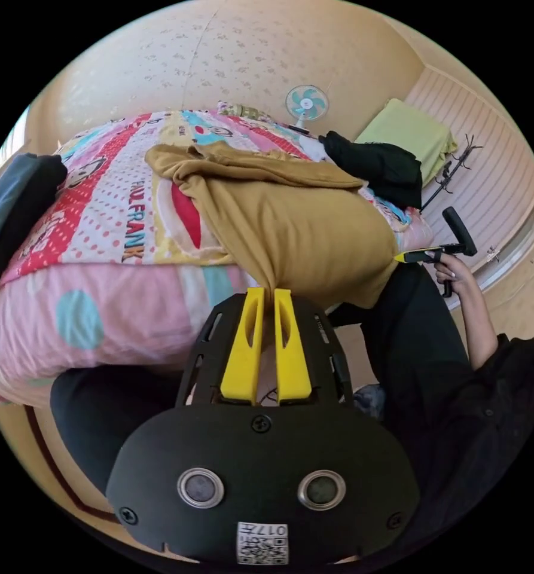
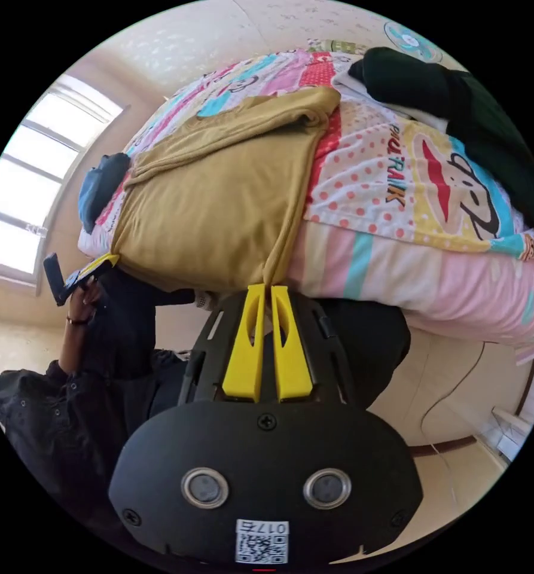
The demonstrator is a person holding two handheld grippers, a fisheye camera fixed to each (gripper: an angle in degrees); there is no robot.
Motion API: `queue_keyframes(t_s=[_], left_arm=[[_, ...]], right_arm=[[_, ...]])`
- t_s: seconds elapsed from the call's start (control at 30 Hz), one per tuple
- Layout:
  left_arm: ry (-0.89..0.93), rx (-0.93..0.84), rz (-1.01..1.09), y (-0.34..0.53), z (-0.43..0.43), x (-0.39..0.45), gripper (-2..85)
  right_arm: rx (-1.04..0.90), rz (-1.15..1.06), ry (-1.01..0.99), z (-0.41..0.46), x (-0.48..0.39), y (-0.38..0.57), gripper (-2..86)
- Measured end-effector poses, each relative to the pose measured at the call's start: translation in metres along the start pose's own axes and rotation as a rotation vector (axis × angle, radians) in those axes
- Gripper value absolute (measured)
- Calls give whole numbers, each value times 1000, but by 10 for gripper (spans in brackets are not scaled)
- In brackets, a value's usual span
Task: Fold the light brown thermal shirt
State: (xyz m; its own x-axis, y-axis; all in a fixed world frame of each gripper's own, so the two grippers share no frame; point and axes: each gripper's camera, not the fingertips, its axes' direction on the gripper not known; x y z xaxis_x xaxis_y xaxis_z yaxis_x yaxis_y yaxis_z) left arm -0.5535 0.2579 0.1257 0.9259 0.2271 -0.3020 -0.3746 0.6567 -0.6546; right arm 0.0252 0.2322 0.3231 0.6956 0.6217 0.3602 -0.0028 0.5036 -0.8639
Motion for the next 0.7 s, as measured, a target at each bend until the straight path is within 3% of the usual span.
queue_keyframes(t_s=[0.1, 0.2, 0.27, 0.37, 0.43, 0.57, 0.7], left_arm=[[100, 201, -12, -35, -63, -9, 24], [32, 246, -10, -99, -87, -24, 32], [12, 224, -41, -136, -79, -40, 41], [90, 110, -314, -161, -55, -80, 60], [203, 211, -434, -129, -61, -88, 66], [64, 390, -403, -59, -81, -68, 79], [13, 155, -326, -25, -54, -53, 100]], right_arm=[[255, -14, -97, -77, 4, -6, 27], [451, -14, -153, -127, 20, -35, 30], [435, 57, -199, -122, 50, -72, 37], [328, 194, -148, -92, 81, -80, 53], [343, 185, -127, -84, 84, -57, 74], [350, 170, -224, -55, 107, 8, 105], [405, 217, -385, -37, 131, 47, 124]])
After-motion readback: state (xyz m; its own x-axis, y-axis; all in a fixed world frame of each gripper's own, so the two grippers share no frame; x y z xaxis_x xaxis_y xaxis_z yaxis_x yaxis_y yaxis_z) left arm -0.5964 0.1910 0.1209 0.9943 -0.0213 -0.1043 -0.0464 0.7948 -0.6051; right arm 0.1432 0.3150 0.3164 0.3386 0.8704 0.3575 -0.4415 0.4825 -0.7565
